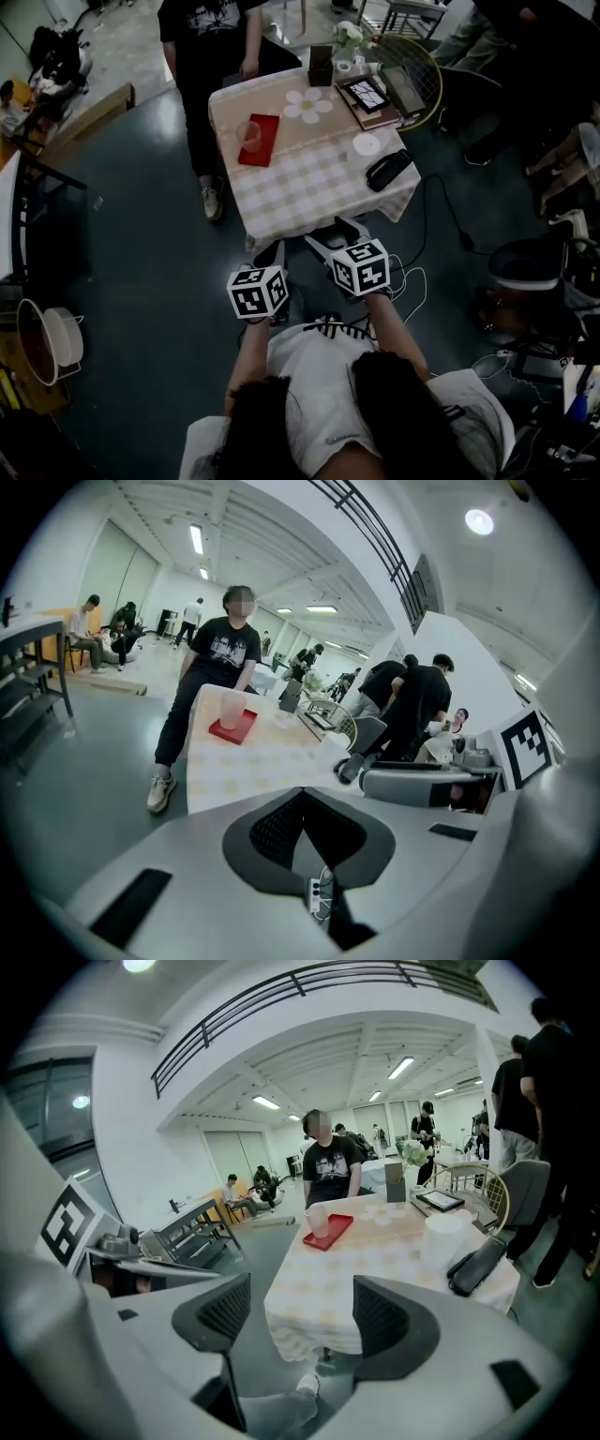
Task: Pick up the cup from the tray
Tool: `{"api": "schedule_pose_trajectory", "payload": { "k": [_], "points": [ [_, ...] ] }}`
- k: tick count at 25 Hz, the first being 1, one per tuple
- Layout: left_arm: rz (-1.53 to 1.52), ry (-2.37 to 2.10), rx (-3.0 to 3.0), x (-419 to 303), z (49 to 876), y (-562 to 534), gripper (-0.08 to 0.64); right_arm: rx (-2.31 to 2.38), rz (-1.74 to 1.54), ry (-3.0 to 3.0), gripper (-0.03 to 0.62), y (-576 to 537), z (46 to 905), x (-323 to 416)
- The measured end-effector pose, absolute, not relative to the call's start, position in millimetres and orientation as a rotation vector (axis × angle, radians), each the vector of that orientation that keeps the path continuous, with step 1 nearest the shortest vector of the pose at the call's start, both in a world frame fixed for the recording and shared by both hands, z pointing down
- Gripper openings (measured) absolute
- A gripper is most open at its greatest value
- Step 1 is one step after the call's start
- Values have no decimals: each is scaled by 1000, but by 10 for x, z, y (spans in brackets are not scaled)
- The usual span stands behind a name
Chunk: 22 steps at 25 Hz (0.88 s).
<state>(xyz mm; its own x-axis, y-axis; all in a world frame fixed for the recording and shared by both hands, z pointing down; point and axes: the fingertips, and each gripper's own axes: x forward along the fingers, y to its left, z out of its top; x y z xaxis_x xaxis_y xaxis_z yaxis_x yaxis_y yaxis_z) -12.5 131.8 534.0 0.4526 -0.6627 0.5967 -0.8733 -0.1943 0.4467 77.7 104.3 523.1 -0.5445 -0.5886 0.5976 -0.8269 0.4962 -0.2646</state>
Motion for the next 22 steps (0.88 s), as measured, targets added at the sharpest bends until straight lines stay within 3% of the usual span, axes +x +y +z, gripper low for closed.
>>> {"api": "schedule_pose_trajectory", "payload": {
  "k": [22],
  "points": [
    [391, -1286, 1899, -915, 5379, 94, 3, 1184, 735, -2272, 360, -177, 5190, 38]
  ]
}}
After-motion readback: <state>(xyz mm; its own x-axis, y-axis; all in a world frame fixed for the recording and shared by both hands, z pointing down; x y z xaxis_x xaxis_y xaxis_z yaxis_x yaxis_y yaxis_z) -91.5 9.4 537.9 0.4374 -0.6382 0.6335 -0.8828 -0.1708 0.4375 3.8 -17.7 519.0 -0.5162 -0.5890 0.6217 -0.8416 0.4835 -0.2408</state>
